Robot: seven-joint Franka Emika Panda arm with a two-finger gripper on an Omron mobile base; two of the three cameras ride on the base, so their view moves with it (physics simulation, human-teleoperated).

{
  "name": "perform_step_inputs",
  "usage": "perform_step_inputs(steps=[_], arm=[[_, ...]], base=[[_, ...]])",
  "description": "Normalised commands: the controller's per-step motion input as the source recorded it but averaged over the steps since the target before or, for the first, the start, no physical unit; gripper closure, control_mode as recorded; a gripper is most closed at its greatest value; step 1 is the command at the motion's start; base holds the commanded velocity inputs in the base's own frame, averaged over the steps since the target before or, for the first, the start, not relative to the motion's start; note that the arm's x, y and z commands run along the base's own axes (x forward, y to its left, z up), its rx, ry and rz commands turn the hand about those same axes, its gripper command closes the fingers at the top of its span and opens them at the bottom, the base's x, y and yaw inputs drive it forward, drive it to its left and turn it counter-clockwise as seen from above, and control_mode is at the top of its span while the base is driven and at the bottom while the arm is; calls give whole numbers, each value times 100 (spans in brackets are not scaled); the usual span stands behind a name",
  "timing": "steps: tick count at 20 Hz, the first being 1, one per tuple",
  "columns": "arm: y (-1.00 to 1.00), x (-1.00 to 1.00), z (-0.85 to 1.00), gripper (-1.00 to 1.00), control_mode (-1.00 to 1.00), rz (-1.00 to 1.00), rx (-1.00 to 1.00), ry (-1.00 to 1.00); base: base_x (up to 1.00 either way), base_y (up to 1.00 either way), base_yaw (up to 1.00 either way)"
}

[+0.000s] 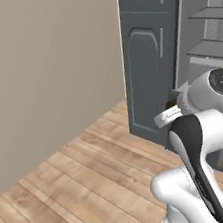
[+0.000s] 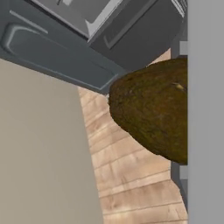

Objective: Place the liquor on the top shelf of the fridge to keep it out of children's reach, and place the avocado and kiwi on lower shelves for easy access.

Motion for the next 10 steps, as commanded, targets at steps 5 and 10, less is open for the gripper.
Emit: perform_step_inputs(steps=[5, 10], arm=[[0, 0, 0, 100, 100, 0, 0, 0], [0, 0, 0, 100, 100, 0, 0, 0]], base=[[34, 99, -31], [33, 62, -45]])
